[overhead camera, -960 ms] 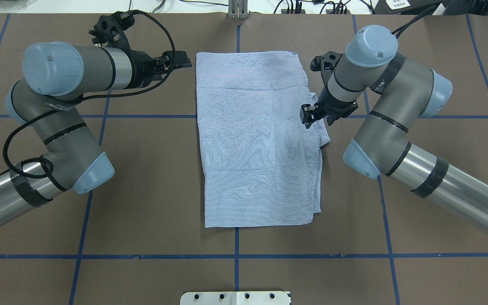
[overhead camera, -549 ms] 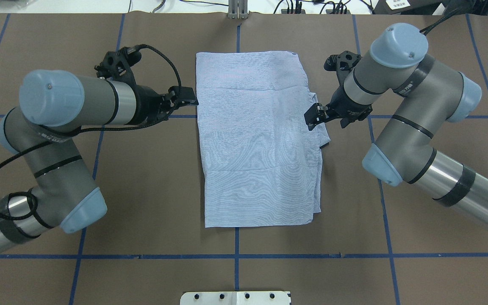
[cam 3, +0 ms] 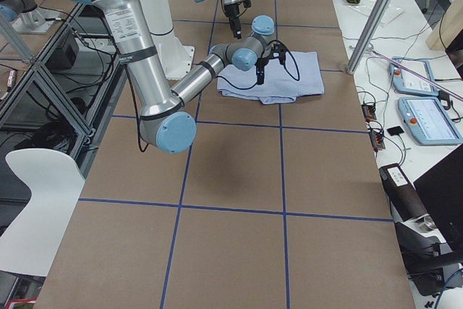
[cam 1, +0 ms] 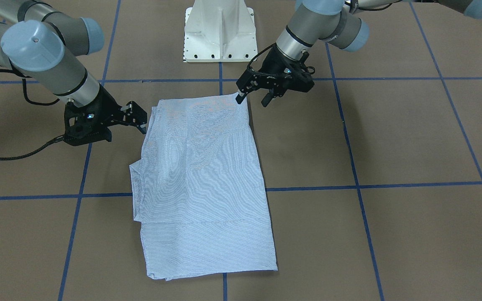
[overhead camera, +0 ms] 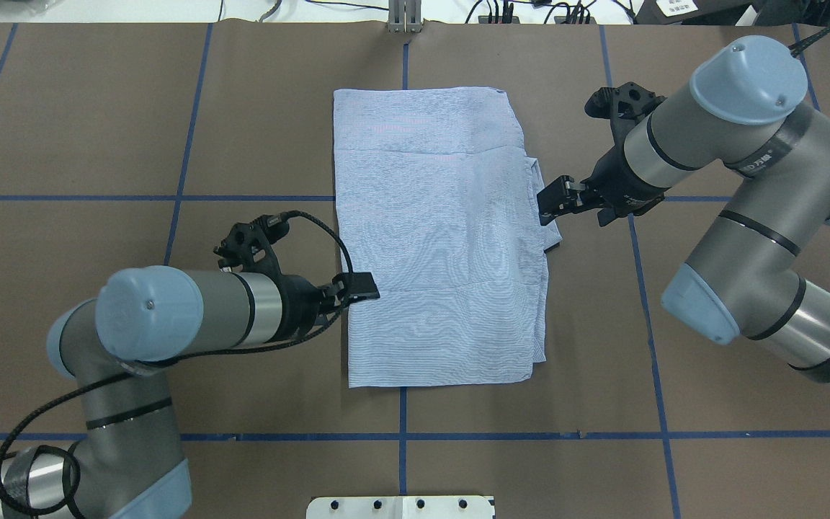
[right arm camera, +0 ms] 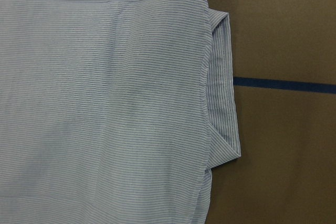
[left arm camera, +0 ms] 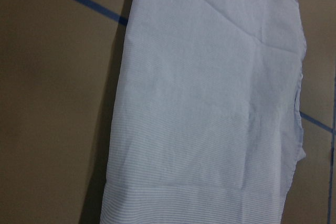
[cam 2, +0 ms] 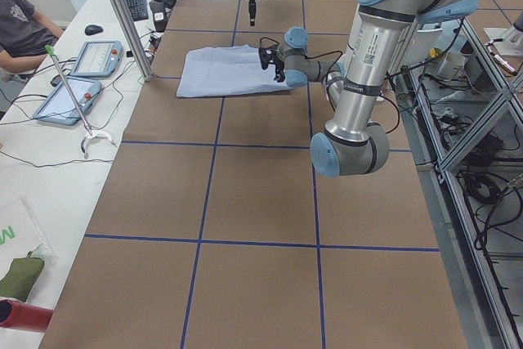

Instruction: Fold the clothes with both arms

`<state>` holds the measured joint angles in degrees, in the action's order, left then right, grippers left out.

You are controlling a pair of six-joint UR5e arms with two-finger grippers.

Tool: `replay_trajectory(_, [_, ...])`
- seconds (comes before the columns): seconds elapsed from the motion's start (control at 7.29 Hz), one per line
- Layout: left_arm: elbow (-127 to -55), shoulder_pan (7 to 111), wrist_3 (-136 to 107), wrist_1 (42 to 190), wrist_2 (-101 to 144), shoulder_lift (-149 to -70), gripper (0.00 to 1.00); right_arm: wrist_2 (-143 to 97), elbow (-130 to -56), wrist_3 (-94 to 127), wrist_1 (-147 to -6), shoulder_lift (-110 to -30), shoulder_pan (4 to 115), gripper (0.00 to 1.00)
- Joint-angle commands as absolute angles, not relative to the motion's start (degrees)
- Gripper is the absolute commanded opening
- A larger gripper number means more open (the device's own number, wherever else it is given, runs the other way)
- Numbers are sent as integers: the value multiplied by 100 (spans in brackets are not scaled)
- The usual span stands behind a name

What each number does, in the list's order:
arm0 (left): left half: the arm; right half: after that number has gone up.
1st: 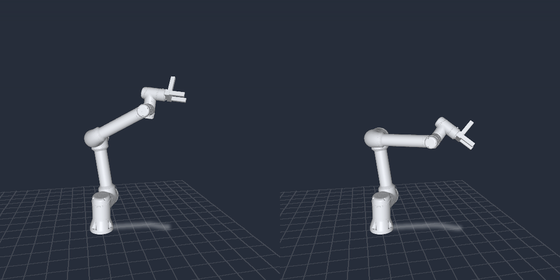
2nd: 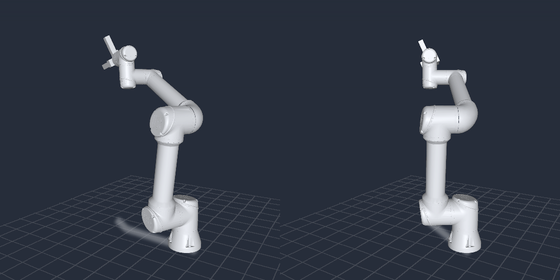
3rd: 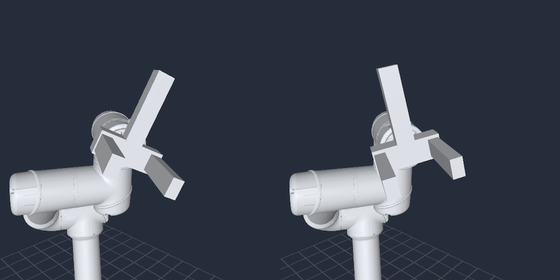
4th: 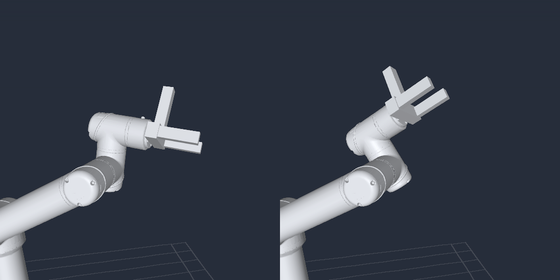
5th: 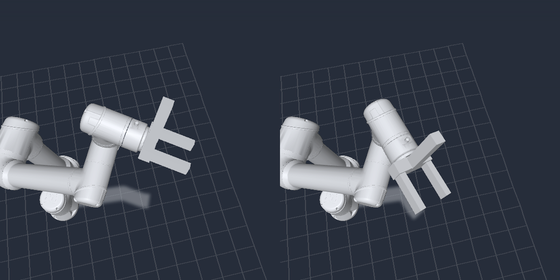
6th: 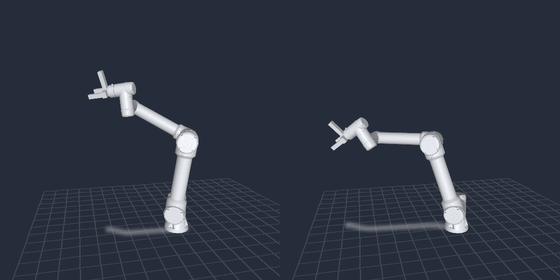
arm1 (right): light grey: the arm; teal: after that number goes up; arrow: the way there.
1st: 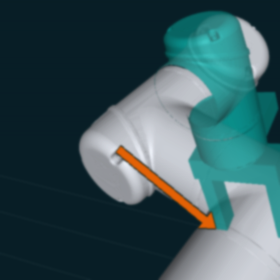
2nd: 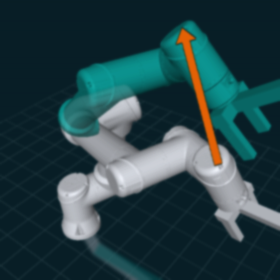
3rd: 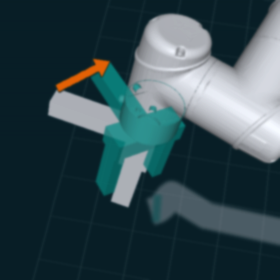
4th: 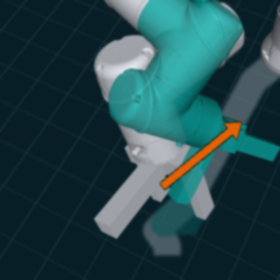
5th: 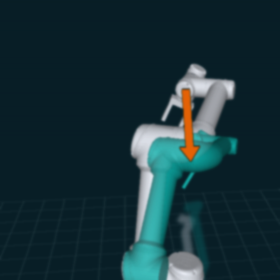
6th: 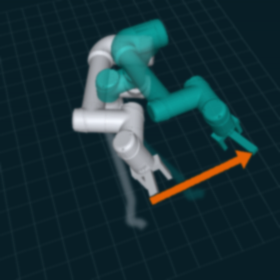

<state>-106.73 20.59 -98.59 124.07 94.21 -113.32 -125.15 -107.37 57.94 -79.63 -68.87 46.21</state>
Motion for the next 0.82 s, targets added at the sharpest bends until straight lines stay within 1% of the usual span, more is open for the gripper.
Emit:
replay_trajectory(0.0, [-10626, 1539, -9993, 11938, 9097, -11320, 98, -12524, -11073, 6230, -7963, -7031, 4606, 100])
replay_trajectory(0.14, [-10591, 1425, -9993, 11779, 9097, -11329, 97, -12507, -11083, 6327, -7963, -7031, 4597, 100])
replay_trajectory(0.27, [-10547, 1372, -9993, 11751, 9097, -11355, 93, -12489, -11083, 6328, -7954, -7031, 4597, 100])
replay_trajectory(0.69, [-10337, 1257, -9993, 11751, 9105, -11443, 73, -12507, -11092, 6337, -7954, -7022, 4597, 100])
